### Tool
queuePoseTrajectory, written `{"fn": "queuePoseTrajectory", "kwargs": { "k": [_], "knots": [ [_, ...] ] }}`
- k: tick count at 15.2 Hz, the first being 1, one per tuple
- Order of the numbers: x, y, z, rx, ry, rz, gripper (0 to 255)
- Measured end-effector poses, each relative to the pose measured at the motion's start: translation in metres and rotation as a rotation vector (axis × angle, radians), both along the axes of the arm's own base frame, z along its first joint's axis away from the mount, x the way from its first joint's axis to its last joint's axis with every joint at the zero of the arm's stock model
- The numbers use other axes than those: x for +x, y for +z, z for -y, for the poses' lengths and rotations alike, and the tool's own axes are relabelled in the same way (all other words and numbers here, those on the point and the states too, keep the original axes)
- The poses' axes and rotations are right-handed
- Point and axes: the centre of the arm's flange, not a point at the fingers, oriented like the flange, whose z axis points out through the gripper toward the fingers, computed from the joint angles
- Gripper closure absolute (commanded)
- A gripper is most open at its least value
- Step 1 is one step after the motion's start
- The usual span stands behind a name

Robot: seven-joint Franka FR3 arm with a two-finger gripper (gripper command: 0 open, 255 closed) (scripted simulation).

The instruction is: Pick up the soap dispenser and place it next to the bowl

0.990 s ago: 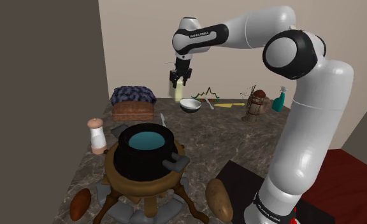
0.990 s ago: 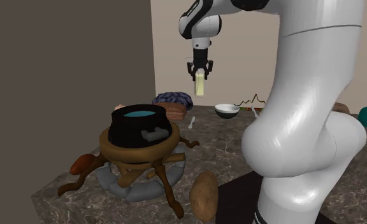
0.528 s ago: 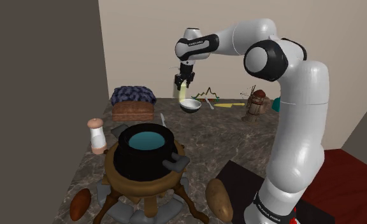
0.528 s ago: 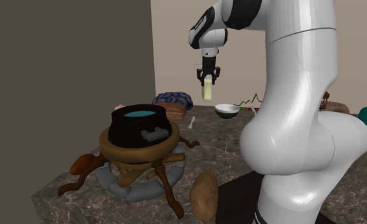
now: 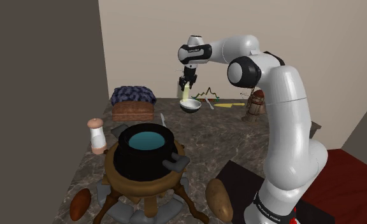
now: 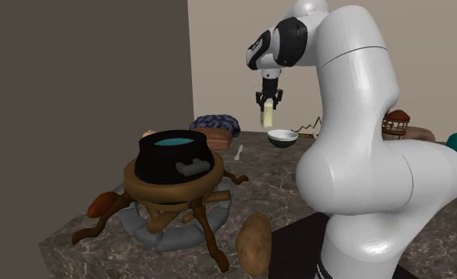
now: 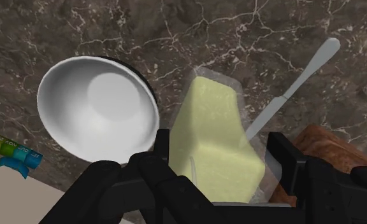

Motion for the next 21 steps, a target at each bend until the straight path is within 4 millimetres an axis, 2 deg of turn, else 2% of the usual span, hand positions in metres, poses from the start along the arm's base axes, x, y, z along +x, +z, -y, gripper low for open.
{"fn": "queuePoseTrajectory", "kwargs": {
  "k": [6,21],
  "knots": [
    [0.002,-0.035,0.009,0.0,0.001,0.0,255],
    [0.003,-0.11,0.007,0.0,0.005,0.005,255]
  ]
}}
